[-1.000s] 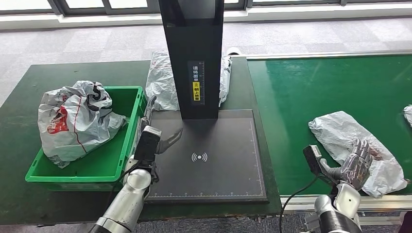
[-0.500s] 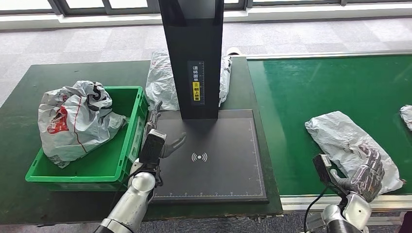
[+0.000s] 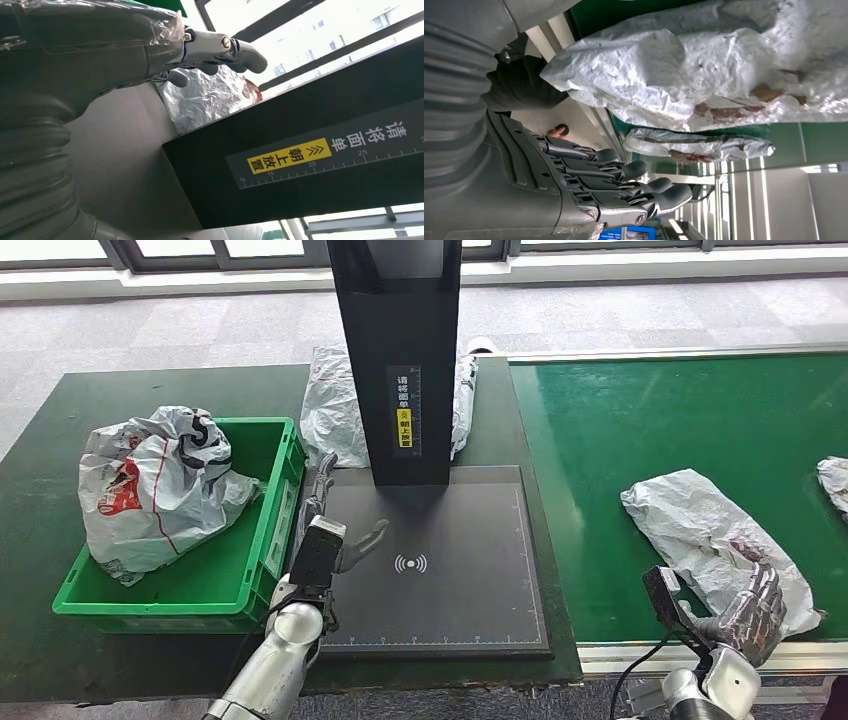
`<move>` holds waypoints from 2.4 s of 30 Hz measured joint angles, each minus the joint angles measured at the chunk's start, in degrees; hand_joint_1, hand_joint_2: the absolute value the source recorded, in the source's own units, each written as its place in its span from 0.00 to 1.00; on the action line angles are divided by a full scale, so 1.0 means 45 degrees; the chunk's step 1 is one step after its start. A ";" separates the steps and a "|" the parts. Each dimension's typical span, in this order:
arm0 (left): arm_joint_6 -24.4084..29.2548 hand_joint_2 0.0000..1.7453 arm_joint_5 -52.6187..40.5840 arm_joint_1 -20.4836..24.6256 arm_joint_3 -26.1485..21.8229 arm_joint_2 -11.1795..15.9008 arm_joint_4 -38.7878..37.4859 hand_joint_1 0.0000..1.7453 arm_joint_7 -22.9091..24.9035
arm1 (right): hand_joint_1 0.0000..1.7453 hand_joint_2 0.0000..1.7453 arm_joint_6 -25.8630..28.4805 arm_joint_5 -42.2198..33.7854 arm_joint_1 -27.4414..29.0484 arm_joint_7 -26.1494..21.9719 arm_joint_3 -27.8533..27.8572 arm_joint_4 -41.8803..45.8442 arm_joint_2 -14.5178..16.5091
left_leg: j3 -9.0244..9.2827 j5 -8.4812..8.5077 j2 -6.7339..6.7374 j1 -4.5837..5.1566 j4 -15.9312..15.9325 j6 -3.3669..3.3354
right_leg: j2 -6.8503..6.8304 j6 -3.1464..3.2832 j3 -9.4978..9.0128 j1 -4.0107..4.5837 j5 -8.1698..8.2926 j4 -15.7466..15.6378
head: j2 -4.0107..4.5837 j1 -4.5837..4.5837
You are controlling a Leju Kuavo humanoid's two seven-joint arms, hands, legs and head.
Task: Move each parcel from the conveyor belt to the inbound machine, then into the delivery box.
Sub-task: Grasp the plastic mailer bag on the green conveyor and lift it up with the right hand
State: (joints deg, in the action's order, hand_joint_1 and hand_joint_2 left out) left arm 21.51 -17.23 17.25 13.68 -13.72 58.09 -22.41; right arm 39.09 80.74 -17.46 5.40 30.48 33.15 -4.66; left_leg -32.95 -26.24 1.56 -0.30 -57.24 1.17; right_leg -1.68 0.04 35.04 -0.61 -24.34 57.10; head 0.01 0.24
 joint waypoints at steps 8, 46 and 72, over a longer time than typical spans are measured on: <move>-0.0177 1.00 0.0142 0.0005 0.0034 0.0018 0.0024 0.00 0.0160 | 0.97 1.00 -0.3038 0.0458 -0.0169 0.2334 -0.0108 -0.1024 -0.0405 | 0.0010 -0.0007 0.0009 -0.0001 -0.0002 -0.0009 | 0.0005 -0.0003 -0.0008 0.0001 -0.0002 -0.0004 | -0.0001 0.0000; 0.0101 1.00 -0.0152 -0.0663 -0.0131 0.0358 0.1165 0.00 0.0493 | 1.00 1.00 -0.3172 -0.4221 0.0344 -0.2905 -0.3019 0.3041 0.1288 | -0.0018 -0.0009 -0.0026 -0.0008 0.0000 -0.0005 | -0.0031 -0.0034 -0.0012 0.0006 -0.0034 0.0016 | -0.0001 0.0002; 0.0495 1.00 -0.0455 -0.0192 -0.0021 0.0329 0.0923 0.00 -0.0045 | 0.24 1.00 -0.8105 -0.7691 0.1312 -0.2011 -1.4246 0.8448 0.1693 | -0.0008 -0.0003 -0.0030 -0.0004 -0.0006 0.0007 | -0.0022 -0.0036 0.0007 0.0001 -0.0028 0.0010 | -0.0001 0.0000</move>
State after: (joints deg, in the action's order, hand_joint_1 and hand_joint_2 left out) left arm 23.74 -19.28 16.39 13.59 -12.24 62.24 -22.61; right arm 2.61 46.13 -11.55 -3.65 -33.62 71.16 2.96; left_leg -32.98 -26.26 1.42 -0.32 -57.27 1.20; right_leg -1.77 -0.12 35.07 -0.61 -24.47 57.15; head 0.01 0.24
